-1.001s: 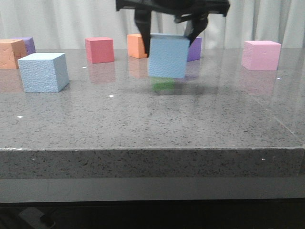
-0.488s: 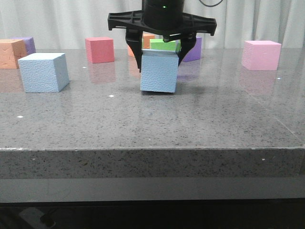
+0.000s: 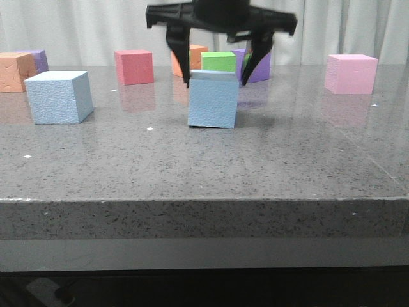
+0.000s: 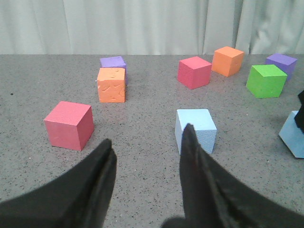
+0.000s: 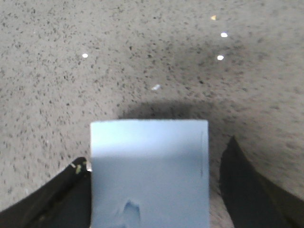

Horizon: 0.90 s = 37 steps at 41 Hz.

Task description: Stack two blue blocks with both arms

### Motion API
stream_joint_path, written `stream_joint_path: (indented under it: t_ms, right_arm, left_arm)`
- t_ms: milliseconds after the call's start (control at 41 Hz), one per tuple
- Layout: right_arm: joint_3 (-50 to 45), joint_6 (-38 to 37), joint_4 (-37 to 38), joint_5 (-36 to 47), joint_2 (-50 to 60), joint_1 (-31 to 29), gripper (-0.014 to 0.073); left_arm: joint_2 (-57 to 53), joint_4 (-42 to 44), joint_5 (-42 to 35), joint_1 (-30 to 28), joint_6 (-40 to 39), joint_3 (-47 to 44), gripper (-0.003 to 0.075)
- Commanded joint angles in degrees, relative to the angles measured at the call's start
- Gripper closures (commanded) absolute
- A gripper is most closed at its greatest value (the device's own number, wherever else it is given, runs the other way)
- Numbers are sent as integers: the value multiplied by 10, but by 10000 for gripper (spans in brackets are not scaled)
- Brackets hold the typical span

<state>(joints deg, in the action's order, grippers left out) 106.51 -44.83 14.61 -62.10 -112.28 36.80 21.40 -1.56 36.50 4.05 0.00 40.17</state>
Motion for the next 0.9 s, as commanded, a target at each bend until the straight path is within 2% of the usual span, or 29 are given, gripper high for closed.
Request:
stream_joint_path:
  t_ms: [0, 171, 366, 513, 879]
  right_arm:
    - [19, 58, 5, -34, 76, -1, 38]
    - [16, 195, -23, -90, 144, -1, 38]
    - [-19, 339, -82, -81, 231, -2, 38]
    - [-100, 385, -98, -34, 310, -2, 38]
    - [-384, 425, -105, 130, 519, -3, 43]
  left_arm:
    - [10, -5, -45, 4, 0, 15, 409]
    - [10, -5, -45, 4, 0, 15, 409]
    - [10, -5, -45, 4, 0, 15, 409]
    - [10, -5, -45, 4, 0, 15, 409]
    - [10, -5, -45, 4, 0, 15, 409]
